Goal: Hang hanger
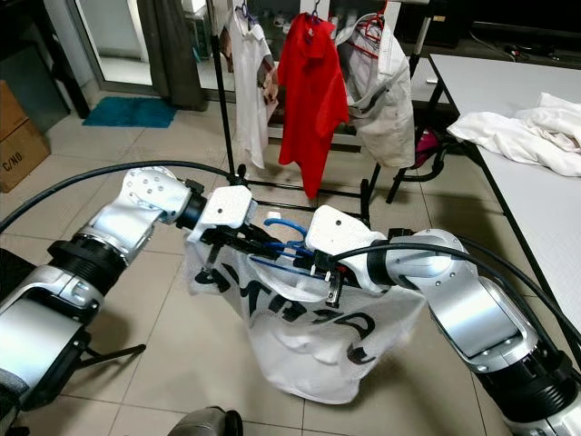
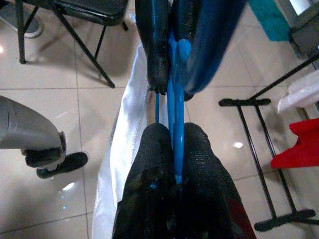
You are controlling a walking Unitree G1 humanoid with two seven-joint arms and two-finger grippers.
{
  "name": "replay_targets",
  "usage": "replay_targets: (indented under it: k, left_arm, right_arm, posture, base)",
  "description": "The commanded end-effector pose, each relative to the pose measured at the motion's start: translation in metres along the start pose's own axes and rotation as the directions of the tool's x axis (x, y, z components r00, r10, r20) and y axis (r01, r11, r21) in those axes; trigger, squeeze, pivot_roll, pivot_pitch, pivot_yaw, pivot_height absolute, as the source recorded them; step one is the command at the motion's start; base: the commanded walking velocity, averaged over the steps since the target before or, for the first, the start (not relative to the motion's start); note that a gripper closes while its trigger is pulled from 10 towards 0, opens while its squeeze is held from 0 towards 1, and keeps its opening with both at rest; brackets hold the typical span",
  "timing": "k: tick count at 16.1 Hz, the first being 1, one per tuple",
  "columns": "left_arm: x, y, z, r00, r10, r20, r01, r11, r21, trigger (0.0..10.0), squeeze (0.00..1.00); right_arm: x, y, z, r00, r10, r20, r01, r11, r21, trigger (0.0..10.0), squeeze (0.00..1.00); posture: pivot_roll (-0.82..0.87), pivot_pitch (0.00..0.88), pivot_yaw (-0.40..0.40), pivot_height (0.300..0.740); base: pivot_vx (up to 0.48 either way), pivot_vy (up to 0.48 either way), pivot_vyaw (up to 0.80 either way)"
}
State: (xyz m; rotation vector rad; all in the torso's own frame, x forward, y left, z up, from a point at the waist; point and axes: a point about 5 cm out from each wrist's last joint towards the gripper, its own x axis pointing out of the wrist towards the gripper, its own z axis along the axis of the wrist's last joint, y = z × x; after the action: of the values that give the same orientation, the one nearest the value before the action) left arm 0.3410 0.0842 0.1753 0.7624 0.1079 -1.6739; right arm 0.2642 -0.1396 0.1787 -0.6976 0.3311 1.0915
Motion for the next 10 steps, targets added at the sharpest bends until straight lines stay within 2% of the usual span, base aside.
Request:
replay_targets:
  k: [1,4,7,8,9,10]
  left_arm:
    - [0.0024,0.0029,0.0005,0.999,0.023,-0.035,-0.022,1.0,0.022,0.0,0.0]
    - [0.0088,0.0019,-0.0021,0.997,0.046,-0.057,-0.043,0.998,0.041,0.0,0.0]
    - [0.0103,0.0022,-0.0024,0.997,0.072,-0.041,-0.071,0.996,0.045,0.0,0.0]
    - [0.0112,0.0049,0.0006,0.995,0.099,0.005,-0.099,0.995,0.009,10.0,0.68]
    - [0.0113,0.0047,0.0011,0.996,0.09,0.008,-0.09,0.996,0.011,10.0,1.0]
    - [0.0113,0.0051,0.0008,0.995,0.1,-0.002,-0.1,0.995,0.023,10.0,1.0]
  right_arm:
    - [-0.0022,-0.0025,0.0146,0.999,0.001,0.05,0.002,0.999,-0.047,10.0,0.0]
    - [-0.0019,-0.0031,0.0169,0.998,0.0,0.058,0.003,0.999,-0.048,10.0,0.0]
    - [-0.0018,-0.0035,0.0179,0.998,-0.002,0.062,0.005,0.999,-0.049,10.0,0.0]
    - [-0.0017,-0.0037,0.0179,0.998,-0.002,0.062,0.005,0.999,-0.049,10.0,0.0]
    - [-0.0016,-0.0037,0.018,0.998,-0.002,0.061,0.005,0.999,-0.049,10.0,0.0]
    - [-0.0015,-0.0037,0.018,0.998,-0.002,0.061,0.005,0.999,-0.049,10.0,0.0]
  posture:
    - [0.03,0.0,0.051,0.74]
    - [0.03,0.0,0.05,0.74]
    - [0.03,0.0,0.05,0.74]
    - [0.03,0.0,0.049,0.74]
    - [0.03,0.0,0.049,0.74]
    - [0.03,0.0,0.049,0.74]
  base:
    - [0.0,0.0,0.0]
    - [0.0,0.0,0.0]
    - [0.0,0.0,0.0]
    - [0.0,0.0,0.0]
    - [0.0,0.0,0.0]
    - [0.0,0.0,0.0]
